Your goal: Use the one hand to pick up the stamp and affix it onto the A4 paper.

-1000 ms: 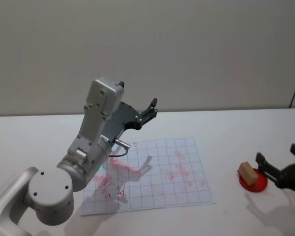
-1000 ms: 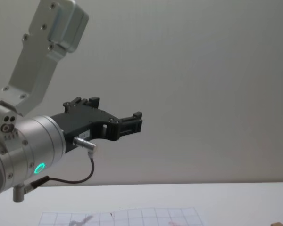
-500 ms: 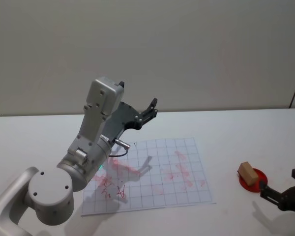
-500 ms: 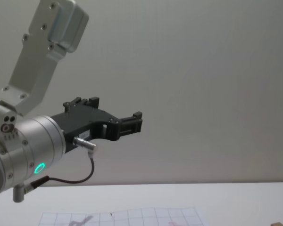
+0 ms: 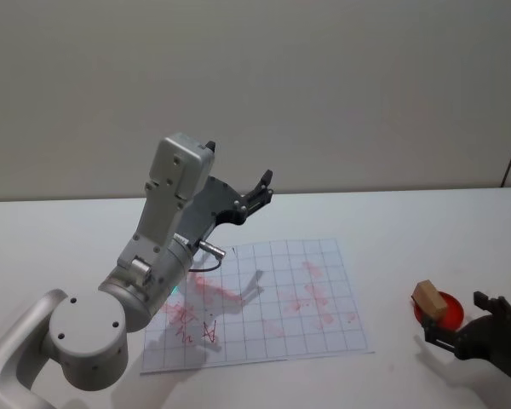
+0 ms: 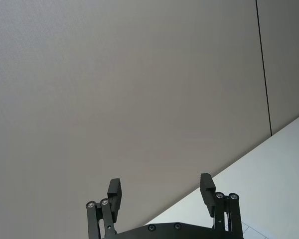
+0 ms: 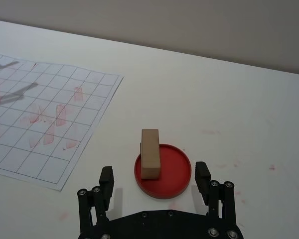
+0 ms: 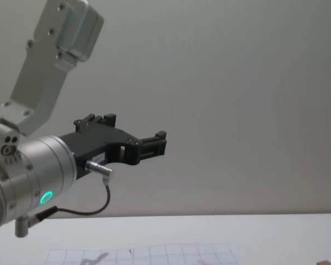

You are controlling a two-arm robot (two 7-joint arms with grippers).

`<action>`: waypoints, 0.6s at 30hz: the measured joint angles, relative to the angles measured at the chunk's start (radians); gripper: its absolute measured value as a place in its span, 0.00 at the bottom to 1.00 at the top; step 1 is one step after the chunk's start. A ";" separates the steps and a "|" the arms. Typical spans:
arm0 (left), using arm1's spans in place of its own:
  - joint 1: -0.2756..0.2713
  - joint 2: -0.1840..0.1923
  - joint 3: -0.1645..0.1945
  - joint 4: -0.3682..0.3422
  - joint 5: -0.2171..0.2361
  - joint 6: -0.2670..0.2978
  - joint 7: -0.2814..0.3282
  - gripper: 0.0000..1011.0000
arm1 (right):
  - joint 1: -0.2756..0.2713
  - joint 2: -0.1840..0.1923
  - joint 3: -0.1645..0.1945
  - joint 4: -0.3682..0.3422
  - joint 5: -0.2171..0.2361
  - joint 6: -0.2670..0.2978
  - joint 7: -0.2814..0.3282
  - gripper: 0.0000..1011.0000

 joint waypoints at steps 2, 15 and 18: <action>0.000 0.000 0.000 0.000 0.000 0.000 0.000 0.99 | 0.023 -0.012 -0.007 0.022 -0.020 0.009 0.019 0.99; 0.000 0.000 0.000 0.000 0.000 0.000 0.000 0.99 | 0.093 -0.048 -0.028 0.092 -0.076 0.033 0.071 0.91; 0.000 0.000 0.000 0.000 0.000 0.000 0.000 0.99 | 0.103 -0.053 -0.031 0.101 -0.084 0.036 0.078 0.83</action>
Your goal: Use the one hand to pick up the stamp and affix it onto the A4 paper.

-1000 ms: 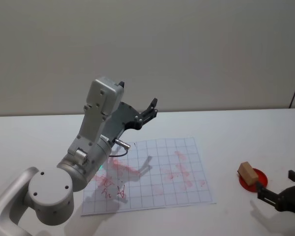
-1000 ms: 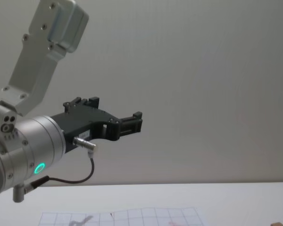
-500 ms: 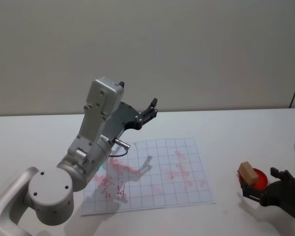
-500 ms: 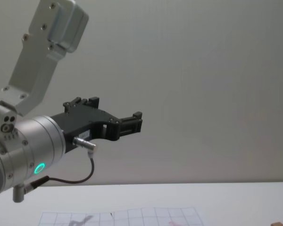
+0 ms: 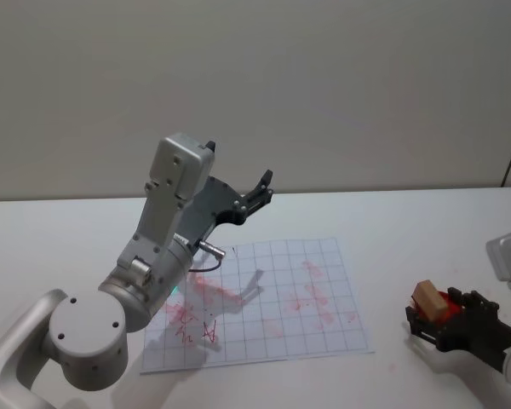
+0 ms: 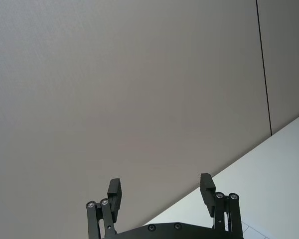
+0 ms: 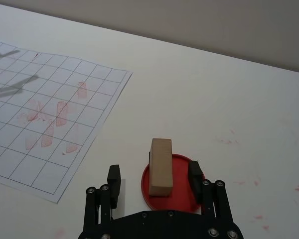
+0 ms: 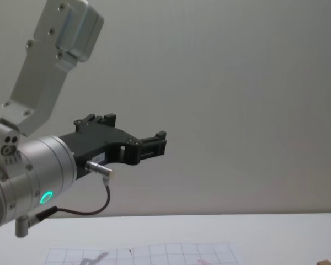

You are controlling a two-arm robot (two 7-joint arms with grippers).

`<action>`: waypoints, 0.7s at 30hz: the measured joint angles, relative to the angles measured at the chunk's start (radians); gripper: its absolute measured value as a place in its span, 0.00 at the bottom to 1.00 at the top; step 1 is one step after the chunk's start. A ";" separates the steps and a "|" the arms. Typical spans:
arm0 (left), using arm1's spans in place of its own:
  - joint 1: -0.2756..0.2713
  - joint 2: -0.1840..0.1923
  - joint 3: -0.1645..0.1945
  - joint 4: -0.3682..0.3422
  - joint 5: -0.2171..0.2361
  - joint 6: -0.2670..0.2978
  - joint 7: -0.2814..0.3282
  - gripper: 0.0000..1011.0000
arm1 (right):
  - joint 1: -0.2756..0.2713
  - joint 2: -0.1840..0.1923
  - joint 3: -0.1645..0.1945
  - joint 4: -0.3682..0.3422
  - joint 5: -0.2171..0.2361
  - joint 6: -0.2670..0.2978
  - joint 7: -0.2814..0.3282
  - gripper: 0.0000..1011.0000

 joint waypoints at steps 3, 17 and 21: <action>0.000 0.000 0.000 0.000 0.000 0.000 0.000 0.99 | 0.007 -0.004 -0.003 0.007 -0.006 0.002 0.005 0.76; 0.000 0.000 0.000 0.000 0.000 0.000 0.000 0.99 | 0.025 -0.013 -0.008 0.025 -0.020 0.008 0.018 0.33; 0.000 0.000 0.000 0.000 0.000 0.000 0.000 0.99 | 0.028 -0.014 -0.008 0.027 -0.023 0.008 0.020 0.23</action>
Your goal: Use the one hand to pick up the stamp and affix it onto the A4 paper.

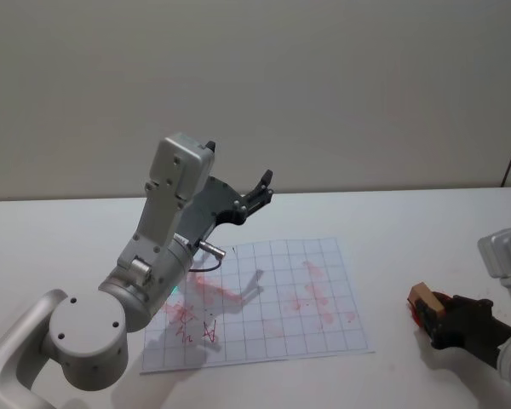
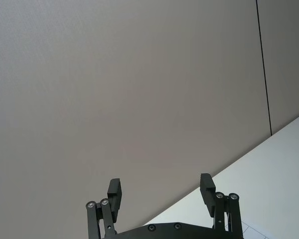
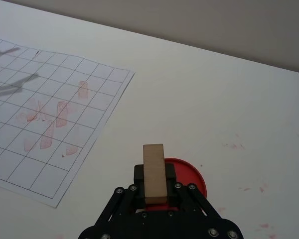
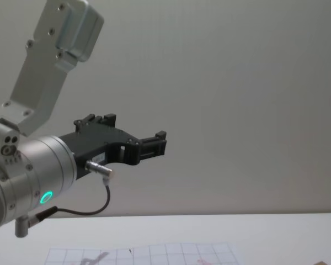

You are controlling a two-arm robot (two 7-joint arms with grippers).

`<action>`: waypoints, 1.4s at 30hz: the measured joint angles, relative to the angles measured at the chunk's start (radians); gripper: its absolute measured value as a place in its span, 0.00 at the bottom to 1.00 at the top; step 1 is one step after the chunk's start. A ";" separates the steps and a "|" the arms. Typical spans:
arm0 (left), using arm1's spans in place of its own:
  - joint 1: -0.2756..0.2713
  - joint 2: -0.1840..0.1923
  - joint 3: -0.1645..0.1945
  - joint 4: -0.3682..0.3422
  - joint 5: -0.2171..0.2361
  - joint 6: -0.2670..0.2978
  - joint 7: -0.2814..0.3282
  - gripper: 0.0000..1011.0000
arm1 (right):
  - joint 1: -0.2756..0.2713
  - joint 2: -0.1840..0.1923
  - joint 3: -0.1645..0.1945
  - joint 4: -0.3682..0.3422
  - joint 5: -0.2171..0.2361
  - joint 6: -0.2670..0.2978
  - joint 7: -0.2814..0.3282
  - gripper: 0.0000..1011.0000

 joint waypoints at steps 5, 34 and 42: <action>0.000 0.000 0.000 0.000 0.000 0.000 0.000 0.99 | 0.001 -0.001 0.000 0.001 -0.001 0.000 0.001 0.22; 0.000 0.000 0.000 0.000 0.000 0.000 0.000 0.99 | 0.123 -0.059 -0.032 0.052 -0.070 -0.173 0.180 0.22; 0.000 0.000 0.000 0.000 0.000 0.000 0.000 0.99 | 0.197 -0.116 -0.066 0.141 -0.096 -0.189 0.270 0.22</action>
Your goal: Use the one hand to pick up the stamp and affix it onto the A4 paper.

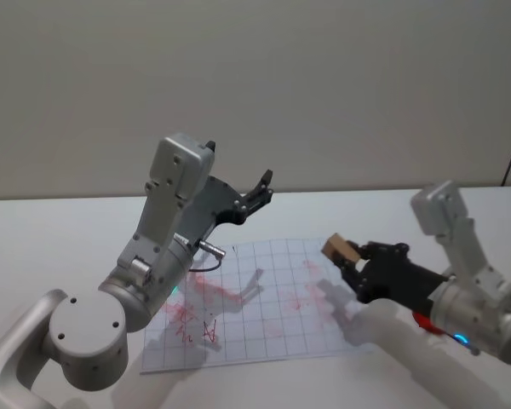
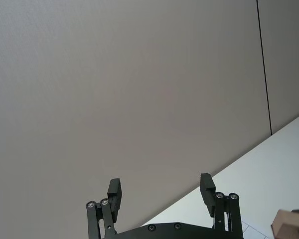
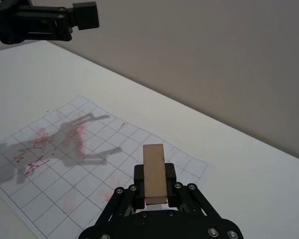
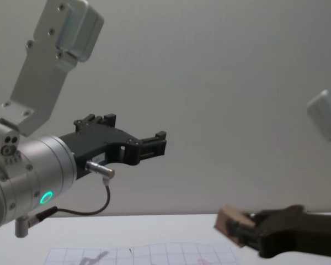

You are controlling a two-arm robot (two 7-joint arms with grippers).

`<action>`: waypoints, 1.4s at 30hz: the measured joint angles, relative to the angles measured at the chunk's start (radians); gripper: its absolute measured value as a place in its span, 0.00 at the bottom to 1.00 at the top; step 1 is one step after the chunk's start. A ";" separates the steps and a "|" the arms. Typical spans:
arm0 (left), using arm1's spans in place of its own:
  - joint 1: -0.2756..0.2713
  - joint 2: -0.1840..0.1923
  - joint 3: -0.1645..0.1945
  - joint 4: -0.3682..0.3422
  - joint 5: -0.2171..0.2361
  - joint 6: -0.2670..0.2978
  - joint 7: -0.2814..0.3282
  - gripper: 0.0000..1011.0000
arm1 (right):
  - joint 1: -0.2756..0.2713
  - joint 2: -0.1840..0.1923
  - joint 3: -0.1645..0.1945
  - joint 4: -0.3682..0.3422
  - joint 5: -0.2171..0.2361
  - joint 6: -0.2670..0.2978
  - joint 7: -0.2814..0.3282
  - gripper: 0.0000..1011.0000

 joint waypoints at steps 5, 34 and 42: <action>0.000 0.000 0.000 0.000 0.000 0.000 0.000 0.99 | 0.038 -0.030 -0.020 0.069 -0.021 0.008 0.038 0.22; 0.000 0.000 0.000 0.000 0.000 0.000 0.000 0.99 | 0.140 -0.131 -0.098 0.309 -0.084 0.044 0.041 0.22; 0.000 0.000 0.000 0.000 0.000 0.000 0.000 0.99 | 0.139 -0.131 -0.100 0.306 -0.082 0.023 0.018 0.22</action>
